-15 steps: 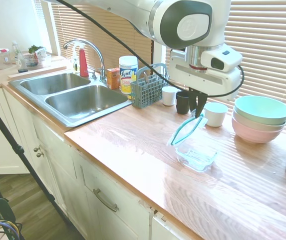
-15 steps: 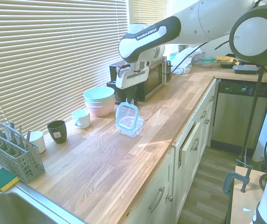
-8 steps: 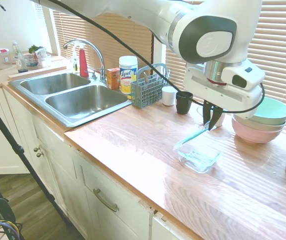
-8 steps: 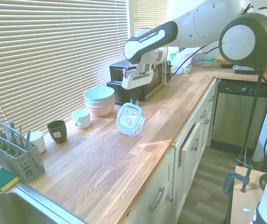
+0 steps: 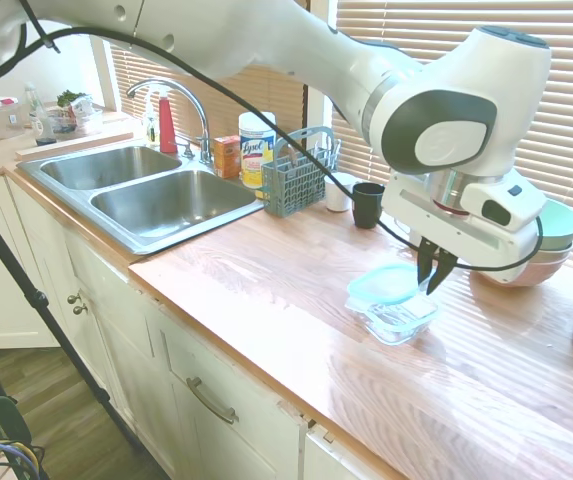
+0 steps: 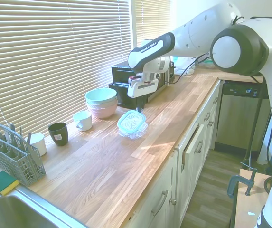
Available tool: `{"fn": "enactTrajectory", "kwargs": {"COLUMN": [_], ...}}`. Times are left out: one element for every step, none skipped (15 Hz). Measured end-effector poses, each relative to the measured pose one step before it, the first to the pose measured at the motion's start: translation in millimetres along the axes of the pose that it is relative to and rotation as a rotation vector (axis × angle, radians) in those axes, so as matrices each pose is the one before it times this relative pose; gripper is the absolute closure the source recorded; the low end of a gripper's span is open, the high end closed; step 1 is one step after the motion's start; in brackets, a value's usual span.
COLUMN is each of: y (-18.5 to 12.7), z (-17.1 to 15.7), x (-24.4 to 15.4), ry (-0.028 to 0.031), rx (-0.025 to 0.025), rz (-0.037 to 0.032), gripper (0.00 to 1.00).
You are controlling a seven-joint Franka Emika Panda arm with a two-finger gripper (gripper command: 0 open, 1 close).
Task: Cover the lid of the food container
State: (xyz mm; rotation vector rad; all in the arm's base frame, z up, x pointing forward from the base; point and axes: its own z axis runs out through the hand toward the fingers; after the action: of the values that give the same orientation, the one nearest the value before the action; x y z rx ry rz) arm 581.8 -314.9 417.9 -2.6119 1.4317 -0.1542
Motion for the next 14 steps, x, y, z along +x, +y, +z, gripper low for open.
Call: {"fn": "enactTrajectory", "kwargs": {"y": [1.45,0.95,1.08,0.87,1.49,1.94,1.89,2.27,1.73,1.20,1.04,0.36,0.17,0.28], "z": [3.12,3.82,4.00,4.64,5.23,5.61,4.77,4.11,2.58,-0.26,0.04,0.00,0.00,0.07], "x": [0.99,0.66,0.70,0.58,0.99,1.28,1.22,1.48,1.23,0.77,0.64,0.15,0.05,-0.03], "ry": [-0.00467,-0.00629,-0.00662,-0.00692,-0.00747,-0.00833,-0.00681,-0.00657,-0.00497,-0.00122,-0.00093,-0.00139,-0.00062,-0.00149], "rx": [0.00077,0.00185,0.00138,-0.00049,-0.00105,-0.00036,-0.00101,0.00129,0.00370,0.00341,0.00205,0.00181,0.00050,-0.00063], "rz": [0.00441,0.00453,0.00485,0.00453,0.00567,0.00657,0.00604,0.00761,0.00691,0.00391,0.00322,0.00185,0.00070,0.00054], "gripper": [1.00,1.00,1.00,1.00,1.00,1.00,1.00,1.00,1.00,1.00,1.00,1.00,0.00,0.00]}}
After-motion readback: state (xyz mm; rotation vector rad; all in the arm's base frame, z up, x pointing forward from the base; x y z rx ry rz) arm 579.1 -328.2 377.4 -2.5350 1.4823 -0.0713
